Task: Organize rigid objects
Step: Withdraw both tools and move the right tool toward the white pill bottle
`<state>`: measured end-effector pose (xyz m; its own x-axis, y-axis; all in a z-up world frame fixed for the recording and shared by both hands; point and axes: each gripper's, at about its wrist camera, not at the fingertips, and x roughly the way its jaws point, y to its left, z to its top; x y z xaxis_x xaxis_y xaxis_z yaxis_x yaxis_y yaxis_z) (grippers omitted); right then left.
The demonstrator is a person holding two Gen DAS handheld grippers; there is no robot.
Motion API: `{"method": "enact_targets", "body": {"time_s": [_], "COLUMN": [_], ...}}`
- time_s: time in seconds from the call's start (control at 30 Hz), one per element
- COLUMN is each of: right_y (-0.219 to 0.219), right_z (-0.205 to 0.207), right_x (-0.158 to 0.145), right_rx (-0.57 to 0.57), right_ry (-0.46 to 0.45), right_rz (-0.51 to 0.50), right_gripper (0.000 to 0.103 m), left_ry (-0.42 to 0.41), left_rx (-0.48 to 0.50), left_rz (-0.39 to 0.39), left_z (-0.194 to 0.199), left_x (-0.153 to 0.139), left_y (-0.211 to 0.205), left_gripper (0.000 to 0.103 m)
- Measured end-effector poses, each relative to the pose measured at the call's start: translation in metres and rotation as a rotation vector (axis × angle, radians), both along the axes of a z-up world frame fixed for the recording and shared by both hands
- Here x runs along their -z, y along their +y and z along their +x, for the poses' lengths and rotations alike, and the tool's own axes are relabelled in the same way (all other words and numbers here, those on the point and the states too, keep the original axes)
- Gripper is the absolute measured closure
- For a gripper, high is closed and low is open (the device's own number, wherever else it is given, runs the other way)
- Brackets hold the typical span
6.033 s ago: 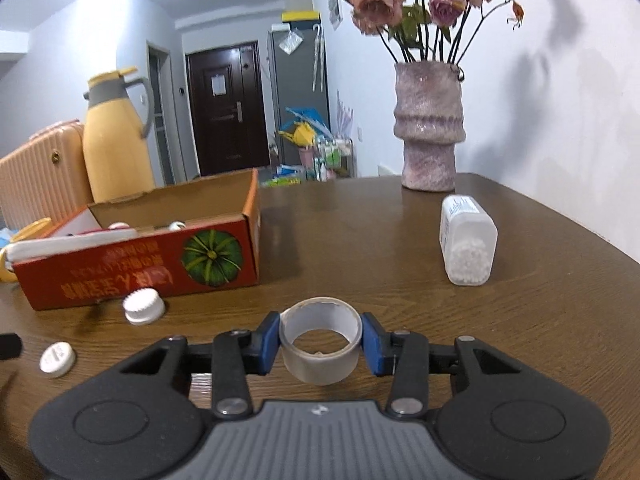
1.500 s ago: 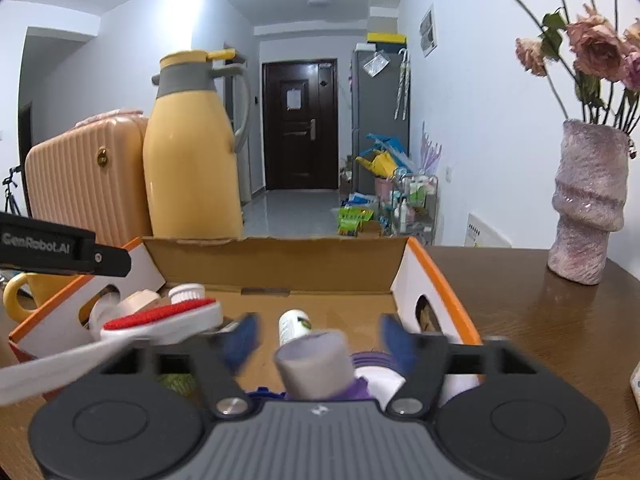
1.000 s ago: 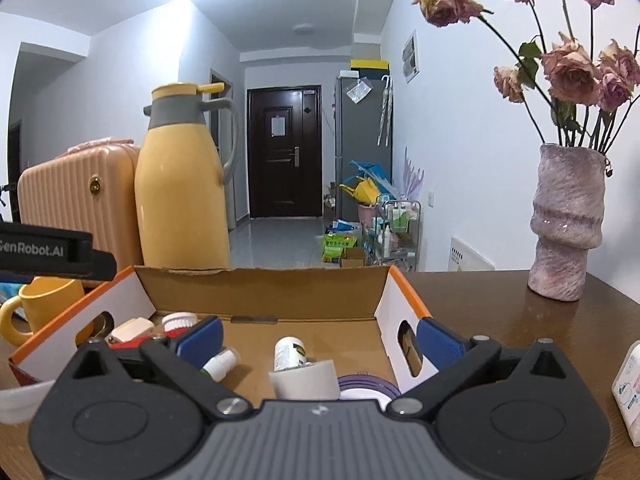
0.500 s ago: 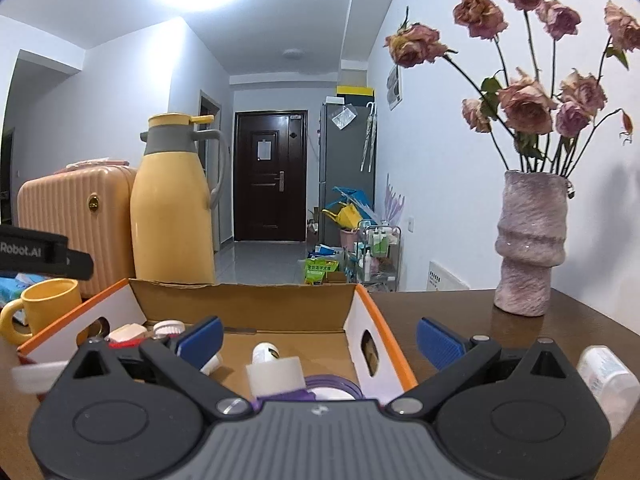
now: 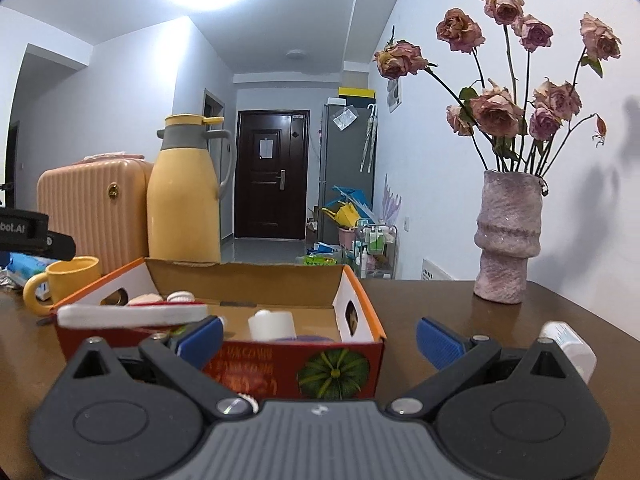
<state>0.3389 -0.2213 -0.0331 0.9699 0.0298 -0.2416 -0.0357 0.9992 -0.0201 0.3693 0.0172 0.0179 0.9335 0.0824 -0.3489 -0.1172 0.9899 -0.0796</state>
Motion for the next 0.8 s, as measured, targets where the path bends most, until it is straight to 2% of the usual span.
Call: {"method": "enact_targets", "body": {"time_s": [0.3,0.5,0.8], "right_y": [-0.008,-0.02,-0.058], "right_z": [-0.037,-0.055,-0.076], "right_x": [0.002,0.006,0.003], "right_rx": [0.012,0.043,0.099], "right_ry": [0.006,0.041,0.043], "right_rz": [-0.002,-0.015,-0.009], "right_gripper": [0.0,0.0,0.0], "left_ry": [0.014,0.035,0.052], "left_rx": [0.012,0.024,0.054], "left_rz": [-0.008,-0.01,-0.021], "left_z": [-0.037,-0.058,-0.078], "left_x": [0.008,0.016,0.02], "left_y": [0.0,-0.003,-0.015], "left_gripper": [0.0,0.0,0.0]}}
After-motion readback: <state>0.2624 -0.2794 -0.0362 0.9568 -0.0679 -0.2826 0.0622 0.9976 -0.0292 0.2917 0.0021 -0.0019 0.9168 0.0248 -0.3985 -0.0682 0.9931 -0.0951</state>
